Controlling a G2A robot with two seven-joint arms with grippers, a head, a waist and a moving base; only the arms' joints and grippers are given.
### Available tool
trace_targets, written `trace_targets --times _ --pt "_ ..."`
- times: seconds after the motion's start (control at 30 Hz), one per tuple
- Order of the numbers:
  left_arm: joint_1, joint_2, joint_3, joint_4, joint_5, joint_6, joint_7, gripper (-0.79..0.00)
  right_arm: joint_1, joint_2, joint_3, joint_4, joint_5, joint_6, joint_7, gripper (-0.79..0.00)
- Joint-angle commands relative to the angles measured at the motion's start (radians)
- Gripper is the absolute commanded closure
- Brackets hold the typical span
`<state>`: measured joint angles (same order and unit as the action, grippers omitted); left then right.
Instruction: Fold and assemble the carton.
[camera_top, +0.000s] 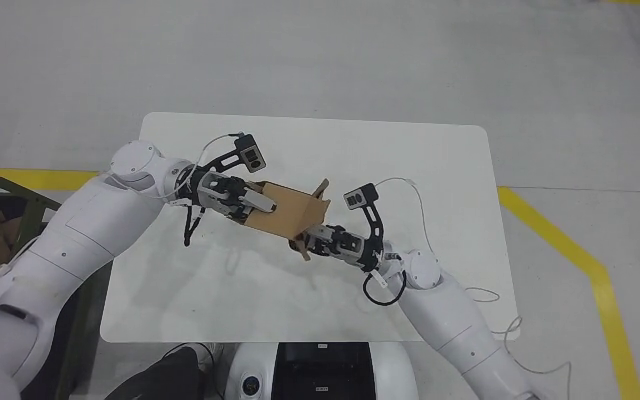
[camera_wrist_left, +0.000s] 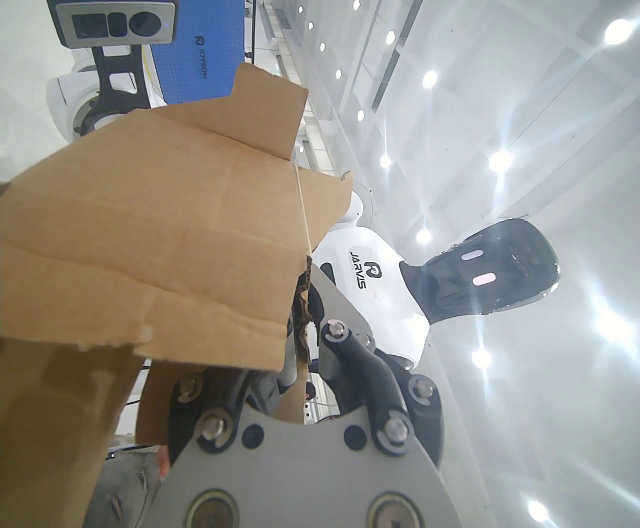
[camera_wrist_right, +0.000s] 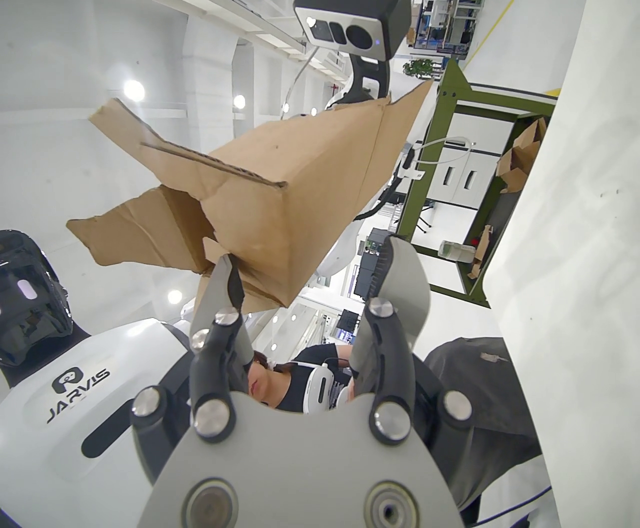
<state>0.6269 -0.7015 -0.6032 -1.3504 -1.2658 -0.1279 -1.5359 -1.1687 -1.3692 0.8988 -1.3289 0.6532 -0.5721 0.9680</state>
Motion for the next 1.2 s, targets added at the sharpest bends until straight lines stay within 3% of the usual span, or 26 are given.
trace_targets --times 0.0,0.7,0.8,0.9,1.07,1.17 --pt "-0.001 0.001 0.003 0.000 -0.003 -0.001 0.000 0.000 0.004 -0.001 -0.004 0.004 -0.001 0.003 0.002 -0.465" --pt "-0.031 -0.010 0.033 0.017 -0.018 -0.016 0.000 0.000 0.040 -0.025 -0.060 0.040 -0.006 0.026 0.013 -0.474" --pt "-0.033 -0.011 0.037 0.017 -0.014 -0.020 0.000 0.000 0.043 -0.026 -0.060 0.047 -0.006 0.024 0.011 -0.511" --pt "-0.033 -0.011 0.044 0.019 -0.004 -0.026 0.000 0.000 0.044 -0.025 -0.047 0.046 -0.008 0.012 0.005 -0.606" --pt "-0.032 -0.008 0.053 0.033 0.000 -0.031 0.000 0.000 0.031 -0.014 -0.002 0.019 -0.026 -0.005 -0.004 -0.699" --pt "-0.032 -0.005 0.057 0.035 -0.006 -0.029 0.000 0.000 0.015 -0.006 0.027 0.000 -0.036 -0.009 -0.007 -0.723"
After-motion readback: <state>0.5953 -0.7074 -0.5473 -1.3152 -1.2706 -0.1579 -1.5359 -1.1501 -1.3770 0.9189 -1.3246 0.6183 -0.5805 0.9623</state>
